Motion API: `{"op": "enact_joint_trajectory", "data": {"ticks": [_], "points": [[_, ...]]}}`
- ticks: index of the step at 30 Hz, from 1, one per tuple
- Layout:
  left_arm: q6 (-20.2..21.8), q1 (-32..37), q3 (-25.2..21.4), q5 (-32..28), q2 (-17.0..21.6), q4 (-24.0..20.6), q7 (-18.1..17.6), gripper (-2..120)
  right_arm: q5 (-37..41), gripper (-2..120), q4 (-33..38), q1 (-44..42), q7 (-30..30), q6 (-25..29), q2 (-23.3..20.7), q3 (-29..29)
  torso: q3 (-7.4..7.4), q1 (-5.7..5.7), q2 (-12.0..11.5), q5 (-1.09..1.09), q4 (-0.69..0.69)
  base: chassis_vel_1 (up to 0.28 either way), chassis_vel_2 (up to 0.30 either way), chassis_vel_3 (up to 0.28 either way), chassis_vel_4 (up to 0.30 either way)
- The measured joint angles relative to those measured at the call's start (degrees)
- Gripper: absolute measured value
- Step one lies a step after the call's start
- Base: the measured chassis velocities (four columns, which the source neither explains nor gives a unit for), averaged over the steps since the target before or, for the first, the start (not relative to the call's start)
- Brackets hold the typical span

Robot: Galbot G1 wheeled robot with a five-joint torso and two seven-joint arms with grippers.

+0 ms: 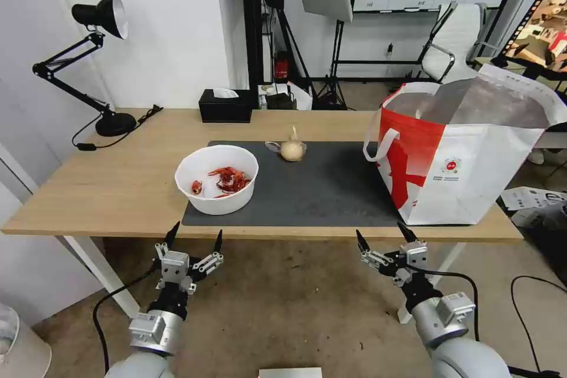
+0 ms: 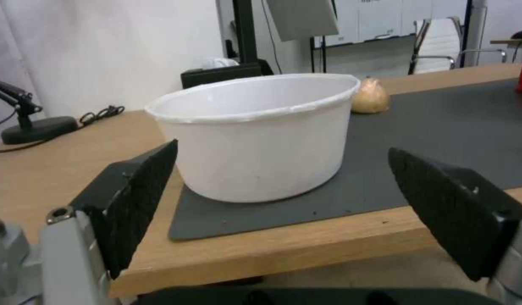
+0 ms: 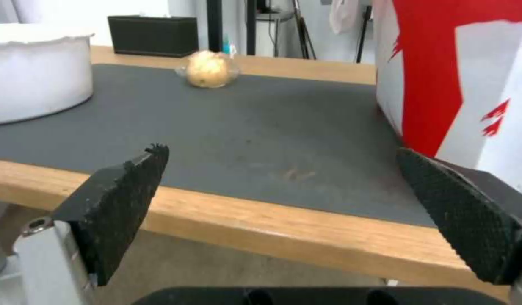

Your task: Pick up the trash from the table and place it into the takeout bag.

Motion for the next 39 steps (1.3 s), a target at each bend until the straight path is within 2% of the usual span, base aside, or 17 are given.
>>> {"op": "enact_joint_trajectory", "data": {"ticks": [30,39], "points": [[0.01,-0.04,-0.09,-0.19,0.35,-0.17,0.0,100,-0.11,100,-1.09,0.58,0.41,-0.18,0.71,-1.47,0.0,0.0,0.0,0.0,-0.01,0.0,0.0,0.0,0.0],[0.3,-1.33,0.95,-0.64,1.63,-0.35,-0.02,100,5.47,100,0.04,8.45,0.09,-0.39,-1.34,-6.4,0.0,0.0,0.0,0.0,0.0,0.0,0.0,0.0,0.0]]}}
